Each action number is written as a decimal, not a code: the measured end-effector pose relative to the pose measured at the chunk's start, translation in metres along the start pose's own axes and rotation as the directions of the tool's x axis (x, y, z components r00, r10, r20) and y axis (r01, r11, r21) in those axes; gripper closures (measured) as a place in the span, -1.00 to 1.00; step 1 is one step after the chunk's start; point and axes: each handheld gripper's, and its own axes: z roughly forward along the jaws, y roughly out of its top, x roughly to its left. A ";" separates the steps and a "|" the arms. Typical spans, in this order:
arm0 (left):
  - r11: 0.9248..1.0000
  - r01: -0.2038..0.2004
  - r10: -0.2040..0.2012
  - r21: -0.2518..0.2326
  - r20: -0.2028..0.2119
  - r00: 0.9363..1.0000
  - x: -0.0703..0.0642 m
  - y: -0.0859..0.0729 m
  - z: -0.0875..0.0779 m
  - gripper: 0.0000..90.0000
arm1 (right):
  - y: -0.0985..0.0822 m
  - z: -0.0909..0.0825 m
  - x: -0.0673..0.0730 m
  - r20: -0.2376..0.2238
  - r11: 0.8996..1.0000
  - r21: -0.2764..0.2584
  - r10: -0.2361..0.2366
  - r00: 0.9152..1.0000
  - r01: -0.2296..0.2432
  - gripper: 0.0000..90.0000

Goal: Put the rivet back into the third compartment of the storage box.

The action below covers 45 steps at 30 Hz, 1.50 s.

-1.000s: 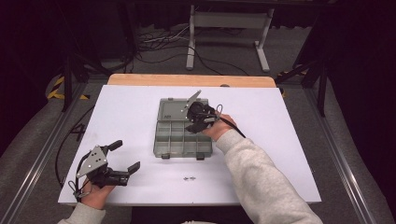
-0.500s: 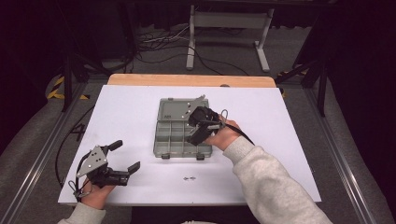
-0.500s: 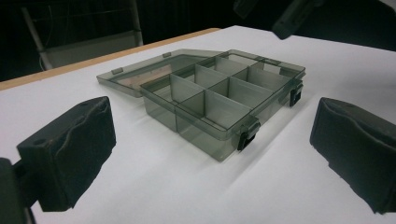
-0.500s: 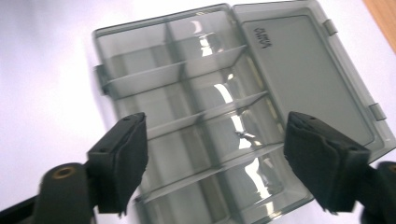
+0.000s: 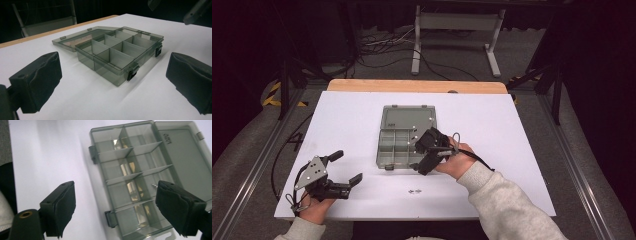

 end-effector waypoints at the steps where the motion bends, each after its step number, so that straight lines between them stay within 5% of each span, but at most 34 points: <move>1: 1.000 0.000 0.000 0.000 0.001 1.000 0.000 0.000 0.000 -0.98 | -0.001 0.000 0.002 -0.005 1.000 0.006 -0.006 1.000 0.006 -0.62; 14: 1.000 -0.004 0.004 0.001 0.001 1.000 -0.001 0.001 0.000 -0.98 | -0.014 0.017 0.032 -0.066 0.997 0.061 -0.033 0.997 0.037 -0.61; 26: 1.000 -0.004 0.004 -0.002 0.002 1.000 -0.001 0.001 0.000 -0.98 | -0.029 0.043 0.046 -0.109 0.991 0.128 -0.031 0.994 0.045 -0.58; 34: 1.000 0.000 0.000 -0.003 0.001 1.000 -0.001 0.001 0.000 -0.98 | -0.034 0.059 0.053 -0.163 0.983 0.167 -0.046 0.986 0.073 -0.44; 45: 1.000 -0.005 0.005 0.001 0.002 1.000 0.000 0.001 0.000 -0.98 | -0.036 0.066 0.056 -0.188 0.979 0.184 -0.055 0.981 0.090 0.02</move>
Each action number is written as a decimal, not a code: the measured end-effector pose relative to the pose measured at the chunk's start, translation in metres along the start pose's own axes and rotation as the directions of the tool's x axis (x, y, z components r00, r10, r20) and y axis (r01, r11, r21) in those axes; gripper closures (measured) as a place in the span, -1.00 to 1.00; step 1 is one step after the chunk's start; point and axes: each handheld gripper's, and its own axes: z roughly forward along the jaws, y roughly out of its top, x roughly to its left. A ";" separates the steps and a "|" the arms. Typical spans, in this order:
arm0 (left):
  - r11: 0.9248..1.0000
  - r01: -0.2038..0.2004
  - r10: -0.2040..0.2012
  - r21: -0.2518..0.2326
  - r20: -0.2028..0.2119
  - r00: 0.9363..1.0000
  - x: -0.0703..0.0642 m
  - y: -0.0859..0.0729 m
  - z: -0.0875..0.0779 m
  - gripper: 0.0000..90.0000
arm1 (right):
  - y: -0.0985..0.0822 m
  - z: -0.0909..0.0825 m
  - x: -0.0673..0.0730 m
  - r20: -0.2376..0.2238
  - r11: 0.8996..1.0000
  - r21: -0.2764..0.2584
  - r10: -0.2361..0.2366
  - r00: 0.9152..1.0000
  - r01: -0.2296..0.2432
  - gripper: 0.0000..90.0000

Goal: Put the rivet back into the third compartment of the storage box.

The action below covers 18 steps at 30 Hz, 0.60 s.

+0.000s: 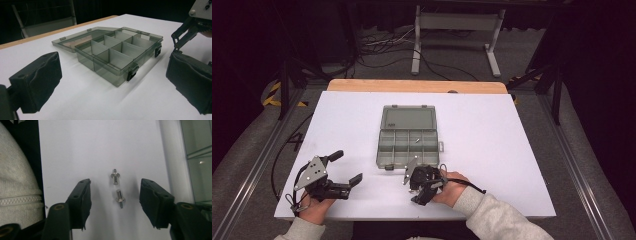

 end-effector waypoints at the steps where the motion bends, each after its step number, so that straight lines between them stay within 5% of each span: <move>1: 1.000 0.005 -0.005 -0.003 -0.001 1.000 0.000 0.000 0.000 -0.98 | 0.000 0.000 0.000 0.007 1.000 0.004 0.000 1.000 0.000 0.06; 7: 1.000 0.000 0.000 0.001 0.000 1.000 0.000 0.000 0.000 -0.98 | 0.002 0.000 -0.003 -0.019 1.000 0.005 0.018 1.000 -0.018 0.44; 18: 1.000 -0.001 0.001 0.002 0.000 1.000 0.000 0.000 0.000 -0.98 | 0.003 -0.001 -0.006 -0.025 1.000 0.014 0.025 0.999 -0.024 0.83</move>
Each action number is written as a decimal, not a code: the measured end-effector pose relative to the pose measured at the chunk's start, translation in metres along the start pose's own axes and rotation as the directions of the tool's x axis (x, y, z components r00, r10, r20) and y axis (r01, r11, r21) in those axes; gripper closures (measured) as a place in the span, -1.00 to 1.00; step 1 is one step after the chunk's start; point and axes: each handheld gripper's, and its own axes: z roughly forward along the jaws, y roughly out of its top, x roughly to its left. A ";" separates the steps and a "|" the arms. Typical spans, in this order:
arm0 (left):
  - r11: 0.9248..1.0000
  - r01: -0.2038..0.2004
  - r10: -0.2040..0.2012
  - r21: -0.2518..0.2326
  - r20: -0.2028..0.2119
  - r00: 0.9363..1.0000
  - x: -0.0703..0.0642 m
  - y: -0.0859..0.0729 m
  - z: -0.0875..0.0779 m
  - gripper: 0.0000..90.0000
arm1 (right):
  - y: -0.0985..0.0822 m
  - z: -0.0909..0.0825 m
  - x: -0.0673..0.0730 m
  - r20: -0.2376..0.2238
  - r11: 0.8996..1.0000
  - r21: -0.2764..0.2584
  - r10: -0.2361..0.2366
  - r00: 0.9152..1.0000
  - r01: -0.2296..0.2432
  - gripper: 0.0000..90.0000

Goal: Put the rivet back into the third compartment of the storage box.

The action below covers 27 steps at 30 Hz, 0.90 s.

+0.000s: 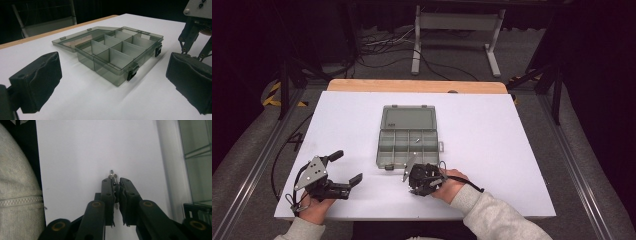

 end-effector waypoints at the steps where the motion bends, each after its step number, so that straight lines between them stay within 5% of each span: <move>1: 1.000 0.000 0.000 0.000 -0.001 1.000 0.000 0.000 0.000 -0.98 | 0.000 0.000 0.000 0.000 1.000 0.000 0.000 1.000 0.000 0.83; 27: 1.000 -0.001 0.001 -0.003 0.000 1.000 0.000 0.000 0.000 -0.98 | 0.019 -0.049 -0.006 0.058 0.997 -0.066 -0.023 0.998 0.027 0.84</move>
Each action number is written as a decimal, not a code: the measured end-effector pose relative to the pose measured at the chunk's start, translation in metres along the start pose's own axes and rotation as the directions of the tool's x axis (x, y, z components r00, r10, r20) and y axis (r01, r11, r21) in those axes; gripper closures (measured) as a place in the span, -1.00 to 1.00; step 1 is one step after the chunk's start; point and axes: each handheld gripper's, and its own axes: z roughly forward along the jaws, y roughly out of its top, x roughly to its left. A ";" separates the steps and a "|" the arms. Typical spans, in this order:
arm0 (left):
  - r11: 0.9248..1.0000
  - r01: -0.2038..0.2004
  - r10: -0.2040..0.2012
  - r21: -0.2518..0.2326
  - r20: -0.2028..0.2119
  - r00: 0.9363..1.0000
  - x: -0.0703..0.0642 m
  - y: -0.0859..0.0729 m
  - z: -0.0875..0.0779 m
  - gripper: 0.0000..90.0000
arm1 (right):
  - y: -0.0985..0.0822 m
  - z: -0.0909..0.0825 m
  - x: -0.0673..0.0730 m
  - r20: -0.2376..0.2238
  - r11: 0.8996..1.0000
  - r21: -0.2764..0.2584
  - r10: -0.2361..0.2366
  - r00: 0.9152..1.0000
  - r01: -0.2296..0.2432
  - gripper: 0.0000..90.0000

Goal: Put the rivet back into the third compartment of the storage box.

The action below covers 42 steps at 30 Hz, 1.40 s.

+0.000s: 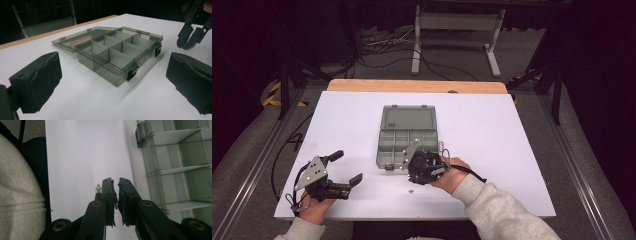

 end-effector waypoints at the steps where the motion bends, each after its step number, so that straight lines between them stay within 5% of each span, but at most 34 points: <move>1: 1.000 0.000 0.000 -0.002 0.000 1.000 0.000 0.000 0.000 -0.98 | 0.001 -0.002 -0.001 0.002 1.000 -0.002 -0.003 1.000 0.003 0.84; 33: 1.000 0.003 -0.003 -0.003 0.003 1.000 0.001 0.000 -0.001 -0.98 | 0.031 -0.051 -0.053 0.088 0.996 -0.086 0.038 0.995 -0.031 0.84; 42: 1.000 0.004 -0.004 -0.005 0.001 1.000 0.001 0.000 0.000 -0.98 | 0.036 -0.051 -0.069 0.109 0.993 -0.099 0.081 0.991 -0.070 0.84</move>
